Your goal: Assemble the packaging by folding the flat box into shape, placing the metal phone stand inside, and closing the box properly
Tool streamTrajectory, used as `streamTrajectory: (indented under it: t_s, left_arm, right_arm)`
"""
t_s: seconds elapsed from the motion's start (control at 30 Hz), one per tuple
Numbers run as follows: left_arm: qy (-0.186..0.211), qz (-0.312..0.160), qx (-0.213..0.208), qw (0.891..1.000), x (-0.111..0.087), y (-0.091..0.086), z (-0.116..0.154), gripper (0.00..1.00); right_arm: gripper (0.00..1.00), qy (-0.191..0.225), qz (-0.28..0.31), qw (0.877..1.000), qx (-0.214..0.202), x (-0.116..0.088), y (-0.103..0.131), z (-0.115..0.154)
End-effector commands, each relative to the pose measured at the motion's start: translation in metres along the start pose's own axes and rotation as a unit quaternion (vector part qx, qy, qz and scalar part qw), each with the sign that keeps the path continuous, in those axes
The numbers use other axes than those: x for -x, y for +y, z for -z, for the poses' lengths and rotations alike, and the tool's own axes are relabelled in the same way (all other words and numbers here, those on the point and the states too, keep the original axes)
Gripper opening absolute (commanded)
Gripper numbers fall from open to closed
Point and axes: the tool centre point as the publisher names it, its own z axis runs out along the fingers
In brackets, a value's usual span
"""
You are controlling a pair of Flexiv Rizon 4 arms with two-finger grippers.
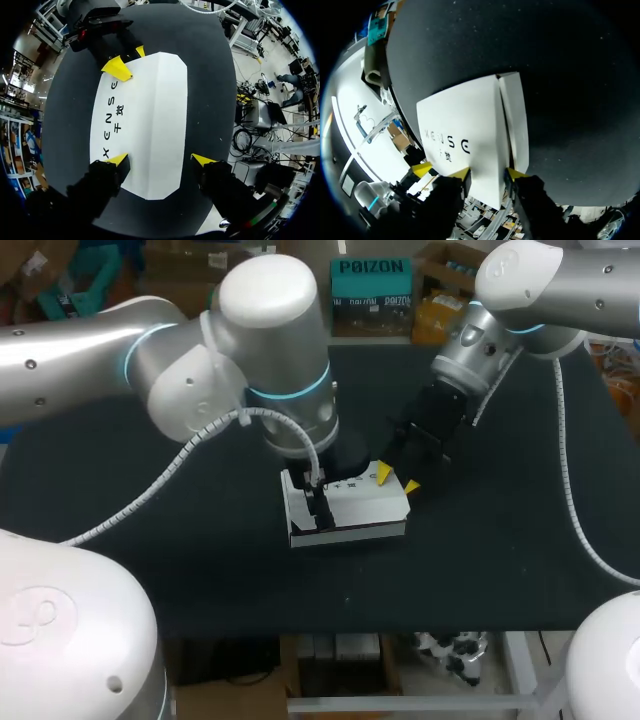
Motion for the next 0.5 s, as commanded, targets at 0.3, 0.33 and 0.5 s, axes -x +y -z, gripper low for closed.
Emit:
streamTrajectory:
  t_s: [0.3,0.33,0.5]
  left_arm:
    - [-0.010,-0.004,0.018,1.000,0.0085,-0.0060,-0.0111,0.77]
    - [-0.010,-0.005,0.016,1.000,0.0088,-0.0061,-0.0117,0.77]
    - [-0.011,-0.002,0.016,1.000,0.0125,-0.0064,-0.0125,0.69]
  right_arm:
    - [0.46,0.000,0.000,1.000,-0.001,0.0001,0.0010,-0.0003]
    - [0.46,0.000,0.000,1.000,-0.001,0.0001,0.0010,-0.0003]
    - [0.45,0.000,0.000,1.000,-0.001,0.0001,0.0010,-0.0003]
